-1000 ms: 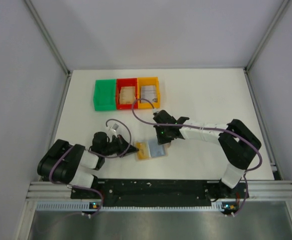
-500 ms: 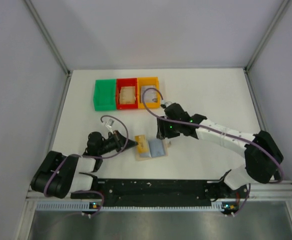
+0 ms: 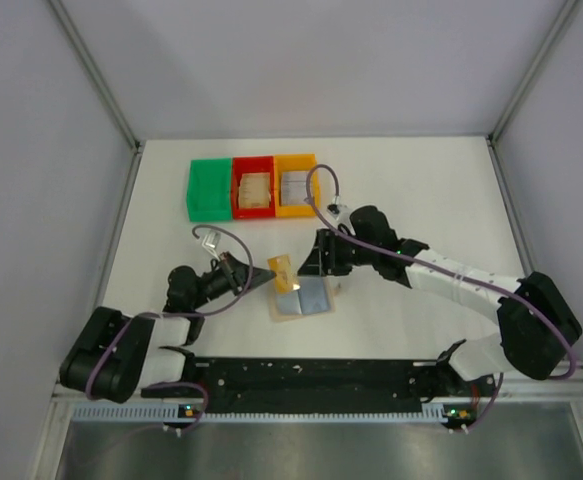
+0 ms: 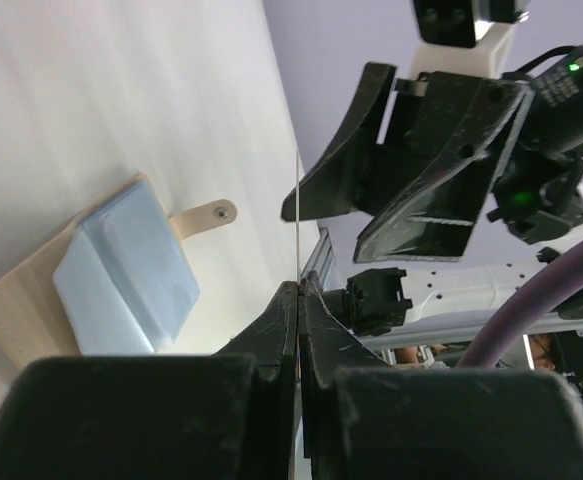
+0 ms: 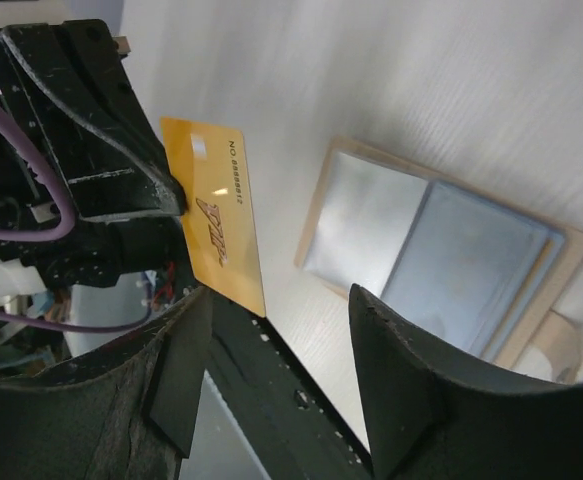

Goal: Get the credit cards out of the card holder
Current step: Place the credit card in the storage box.

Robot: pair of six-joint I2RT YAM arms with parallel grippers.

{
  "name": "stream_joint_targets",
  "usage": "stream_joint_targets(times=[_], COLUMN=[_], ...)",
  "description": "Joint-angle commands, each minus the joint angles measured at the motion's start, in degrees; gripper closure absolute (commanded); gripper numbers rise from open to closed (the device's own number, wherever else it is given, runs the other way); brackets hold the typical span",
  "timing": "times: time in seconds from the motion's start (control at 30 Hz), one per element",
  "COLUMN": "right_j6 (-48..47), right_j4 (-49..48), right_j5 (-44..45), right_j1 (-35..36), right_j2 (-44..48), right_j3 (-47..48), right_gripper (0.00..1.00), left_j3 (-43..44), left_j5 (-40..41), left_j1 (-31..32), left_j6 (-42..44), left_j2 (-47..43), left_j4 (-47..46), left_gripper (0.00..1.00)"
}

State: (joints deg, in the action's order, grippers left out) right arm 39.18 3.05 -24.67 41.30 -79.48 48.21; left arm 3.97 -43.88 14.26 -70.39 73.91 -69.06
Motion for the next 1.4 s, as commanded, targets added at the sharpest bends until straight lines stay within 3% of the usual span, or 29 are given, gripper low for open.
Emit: stream_joint_targets(times=[0.0,0.27,0.53,1.37], right_j6=[5.3,16.0,21.6,21.1], right_j4=[-11.6,-31.5,-42.7,-43.0], right_j5=[-6.4,-10.0,-12.5,-11.9], right_j1=[-0.6,-1.1,-1.1,0.4], right_j2=[1.2,2.1,1.2,-3.0], right_j3=[-1.6,-8.1,-8.7,-8.3], right_gripper=[0.43,0.43,0.45,0.69], left_j3=[-1.2,0.2,0.6,2.0], left_j5=[1.6,7.5,9.3,11.6], left_j1=[-0.3,-0.3,0.0,1.1], left_j6=[-3.4,-4.0,-6.0,-10.1], left_j2=[-5.7,-17.2,-19.0,-20.3], left_j4=[-4.2,7.5,7.2,4.1], left_gripper=[1.0,1.0,1.0,1.0])
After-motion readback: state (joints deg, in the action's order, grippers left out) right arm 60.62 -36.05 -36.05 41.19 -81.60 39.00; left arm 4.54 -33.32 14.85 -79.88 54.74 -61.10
